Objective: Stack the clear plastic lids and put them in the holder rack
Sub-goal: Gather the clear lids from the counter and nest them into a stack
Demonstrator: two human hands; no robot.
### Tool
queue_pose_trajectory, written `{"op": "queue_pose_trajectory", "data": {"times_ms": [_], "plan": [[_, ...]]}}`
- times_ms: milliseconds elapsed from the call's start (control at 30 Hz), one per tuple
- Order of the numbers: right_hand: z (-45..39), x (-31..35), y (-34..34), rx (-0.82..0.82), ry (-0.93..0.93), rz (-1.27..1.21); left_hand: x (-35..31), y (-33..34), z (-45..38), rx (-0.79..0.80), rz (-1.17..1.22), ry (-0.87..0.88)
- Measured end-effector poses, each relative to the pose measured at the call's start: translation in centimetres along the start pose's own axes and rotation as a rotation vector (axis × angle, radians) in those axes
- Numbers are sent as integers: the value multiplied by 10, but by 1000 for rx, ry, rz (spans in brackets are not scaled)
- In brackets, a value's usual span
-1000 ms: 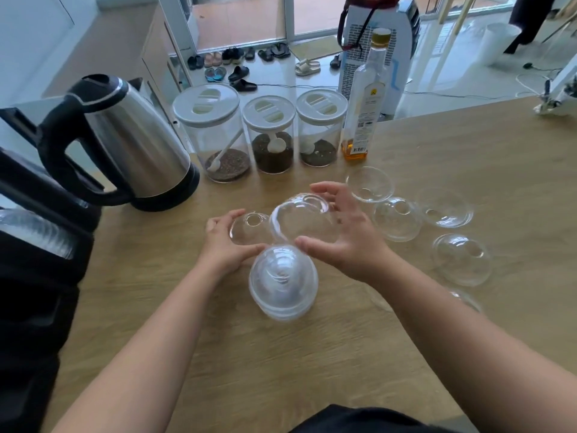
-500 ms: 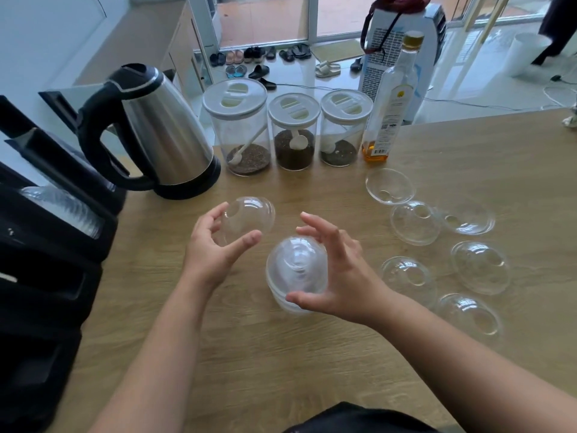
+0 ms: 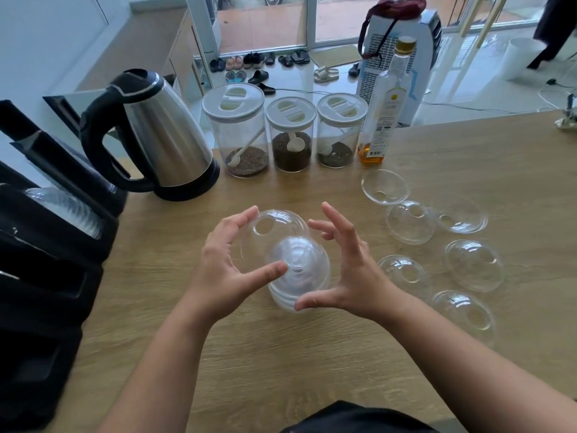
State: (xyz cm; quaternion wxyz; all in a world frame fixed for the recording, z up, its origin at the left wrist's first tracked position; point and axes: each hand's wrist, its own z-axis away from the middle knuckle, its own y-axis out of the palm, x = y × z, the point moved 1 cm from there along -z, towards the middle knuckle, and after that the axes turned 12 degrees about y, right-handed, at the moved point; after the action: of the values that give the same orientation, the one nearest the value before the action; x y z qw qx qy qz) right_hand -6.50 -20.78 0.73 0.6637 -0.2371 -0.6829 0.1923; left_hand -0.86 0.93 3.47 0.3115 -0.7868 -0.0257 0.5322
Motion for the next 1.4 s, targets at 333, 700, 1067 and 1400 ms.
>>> {"op": "queue_pose_trajectory", "data": {"times_ms": [333,700,1067,1400], "plan": [[8,-33,-26,-94,107,-208,5,35,12,103,-109,37],[8,-51,-32,-117,155,-434,11,44,21,24,22,1],[8,-77,-83,-330,267,-20,-37,39,-1,3,-118,182],[-44,-129,-191,100,585,845,-105,152,-106,439,-318,222]]}}
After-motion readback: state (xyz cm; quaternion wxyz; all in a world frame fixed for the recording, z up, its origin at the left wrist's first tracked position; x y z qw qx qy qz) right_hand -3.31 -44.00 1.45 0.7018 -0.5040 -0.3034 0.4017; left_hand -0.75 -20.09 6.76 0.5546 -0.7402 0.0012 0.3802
